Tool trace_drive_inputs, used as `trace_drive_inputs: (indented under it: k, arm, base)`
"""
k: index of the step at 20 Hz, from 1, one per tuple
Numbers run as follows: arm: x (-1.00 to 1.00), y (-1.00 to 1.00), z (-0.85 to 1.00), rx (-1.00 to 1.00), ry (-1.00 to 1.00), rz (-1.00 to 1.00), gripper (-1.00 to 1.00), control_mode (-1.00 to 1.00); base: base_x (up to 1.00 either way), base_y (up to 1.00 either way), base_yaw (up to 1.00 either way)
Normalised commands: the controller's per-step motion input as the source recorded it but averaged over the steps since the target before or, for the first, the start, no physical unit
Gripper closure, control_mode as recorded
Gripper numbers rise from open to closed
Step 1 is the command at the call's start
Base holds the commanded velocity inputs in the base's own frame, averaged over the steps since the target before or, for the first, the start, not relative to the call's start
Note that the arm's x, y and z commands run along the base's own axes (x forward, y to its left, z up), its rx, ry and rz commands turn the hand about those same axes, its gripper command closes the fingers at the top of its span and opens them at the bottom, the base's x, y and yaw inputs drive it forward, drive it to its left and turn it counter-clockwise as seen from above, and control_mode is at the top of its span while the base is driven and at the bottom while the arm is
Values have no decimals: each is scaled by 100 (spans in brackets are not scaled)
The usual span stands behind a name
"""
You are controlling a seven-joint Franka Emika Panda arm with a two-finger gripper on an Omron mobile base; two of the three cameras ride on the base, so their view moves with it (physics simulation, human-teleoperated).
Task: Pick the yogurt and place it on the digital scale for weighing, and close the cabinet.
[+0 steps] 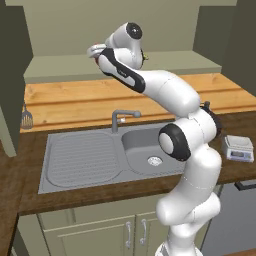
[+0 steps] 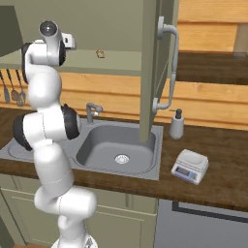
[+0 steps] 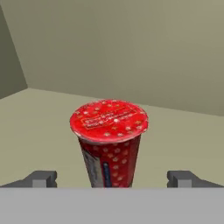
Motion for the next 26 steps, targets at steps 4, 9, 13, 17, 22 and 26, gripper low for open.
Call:
trace_drive_inputs:
  k: [4,9,13,17,22,26]
  arm:
    - [27,5,-1,0,1,0,-100,-100]
    - [27,11,-2,0,0,0,-100,-100]
    - [16,13,-3,0,0,0,100,-100]
    - [0,0,0,0,0,0,100,-100]
    - [-4,0,0,0,-2,0,100,-100]
    - [-38,-4,3,0,-18,0,100,-100]
  base:
    - [0,0,0]
    - [0,0,0]
    - [0,0,0]
    - [0,0,0]
    - [0,0,0]
    - [0,0,0]
